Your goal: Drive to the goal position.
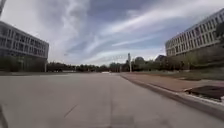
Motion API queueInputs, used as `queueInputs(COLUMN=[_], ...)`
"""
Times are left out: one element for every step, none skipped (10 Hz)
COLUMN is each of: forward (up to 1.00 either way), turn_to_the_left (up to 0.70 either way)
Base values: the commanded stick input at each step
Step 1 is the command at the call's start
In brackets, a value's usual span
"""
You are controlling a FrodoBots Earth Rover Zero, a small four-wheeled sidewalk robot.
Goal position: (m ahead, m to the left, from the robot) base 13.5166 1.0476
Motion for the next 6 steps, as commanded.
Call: queueInputs(forward=[1.00, 1.00, 1.00, 1.00, 1.00, 1.00], turn_to_the_left=[0.00, 0.00, 0.00, 0.00, 0.00, 0.00])
